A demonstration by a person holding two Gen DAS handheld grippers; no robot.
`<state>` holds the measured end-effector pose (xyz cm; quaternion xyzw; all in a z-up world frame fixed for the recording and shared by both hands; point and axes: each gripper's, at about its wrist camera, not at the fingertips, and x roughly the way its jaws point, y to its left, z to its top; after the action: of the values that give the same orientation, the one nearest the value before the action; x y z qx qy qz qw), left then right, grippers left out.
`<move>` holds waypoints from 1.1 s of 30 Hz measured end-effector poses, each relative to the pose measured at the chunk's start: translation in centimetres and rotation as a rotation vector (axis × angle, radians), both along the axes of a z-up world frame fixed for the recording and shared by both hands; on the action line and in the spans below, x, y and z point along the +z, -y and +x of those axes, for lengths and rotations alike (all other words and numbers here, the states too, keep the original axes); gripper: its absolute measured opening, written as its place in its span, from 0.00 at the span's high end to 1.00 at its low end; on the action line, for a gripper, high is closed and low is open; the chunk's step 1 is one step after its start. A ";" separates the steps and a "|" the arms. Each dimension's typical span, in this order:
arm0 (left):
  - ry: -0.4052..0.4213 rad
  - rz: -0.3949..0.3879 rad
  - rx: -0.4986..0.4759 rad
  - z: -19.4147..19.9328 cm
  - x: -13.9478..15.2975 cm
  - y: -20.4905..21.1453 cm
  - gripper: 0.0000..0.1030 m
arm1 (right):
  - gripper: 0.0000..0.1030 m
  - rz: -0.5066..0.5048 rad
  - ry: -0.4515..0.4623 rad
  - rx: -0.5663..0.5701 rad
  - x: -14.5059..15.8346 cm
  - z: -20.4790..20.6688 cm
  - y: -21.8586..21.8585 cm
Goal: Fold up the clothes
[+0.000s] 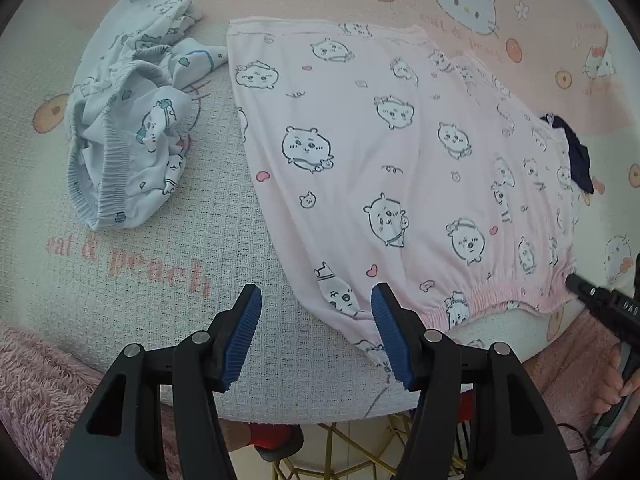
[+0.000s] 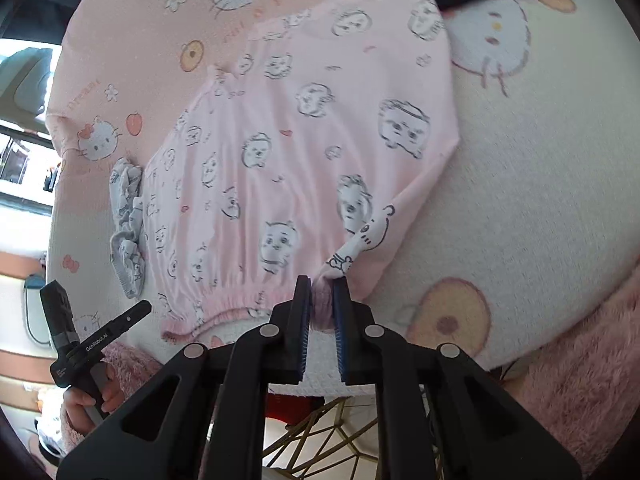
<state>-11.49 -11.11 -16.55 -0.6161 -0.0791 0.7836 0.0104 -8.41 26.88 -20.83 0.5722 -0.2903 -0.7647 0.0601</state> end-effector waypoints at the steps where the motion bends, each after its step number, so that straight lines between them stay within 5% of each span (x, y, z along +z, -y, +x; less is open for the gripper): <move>1: 0.038 -0.040 -0.029 0.0 -0.9 -0.6 0.42 | 0.90 0.005 -0.009 0.023 0.4 -0.8 0.7; 3: 0.104 -0.141 -0.091 0.3 -2.4 -1.9 0.42 | 0.90 0.011 -0.027 0.068 1.5 -1.9 2.1; 6: 0.078 -0.272 -0.168 1.4 -2.3 -3.6 0.41 | 0.90 0.017 -0.053 0.133 3.2 -3.1 4.1; 12: 0.031 -0.244 -0.075 1.6 -1.2 -1.6 0.41 | 0.90 0.037 -0.065 0.285 3.4 -6.7 10.2; 15: -0.014 -0.200 -0.003 1.4 -0.4 -0.2 0.41 | 0.90 0.042 -0.062 0.355 2.2 -7.9 13.5; 18: -0.065 -0.110 0.005 0.9 0.7 0.2 0.41 | 0.87 0.153 0.012 0.427 -0.9 -7.8 15.0; 22: -0.096 0.142 -0.121 0.6 1.4 -2.0 0.41 | 0.84 -0.009 -0.040 0.318 0.7 -6.3 12.4; 26: -0.165 0.095 -0.283 -1.8 3.0 -8.9 0.41 | 0.78 -0.111 -0.157 0.211 4.1 -3.6 8.7; 30: -0.058 0.160 -0.275 -6.2 0.6 -10.2 0.41 | 0.75 -0.014 -0.092 0.169 2.0 -2.2 6.2; 33: 0.008 0.232 -0.268 -7.0 -0.4 -10.5 0.41 | 0.75 -0.097 -0.060 0.100 0.3 -1.7 4.4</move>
<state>-18.44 -0.65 -16.99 -0.6188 -0.0863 0.7584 0.1856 -10.07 22.52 -20.51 0.5591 -0.2962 -0.7626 0.1345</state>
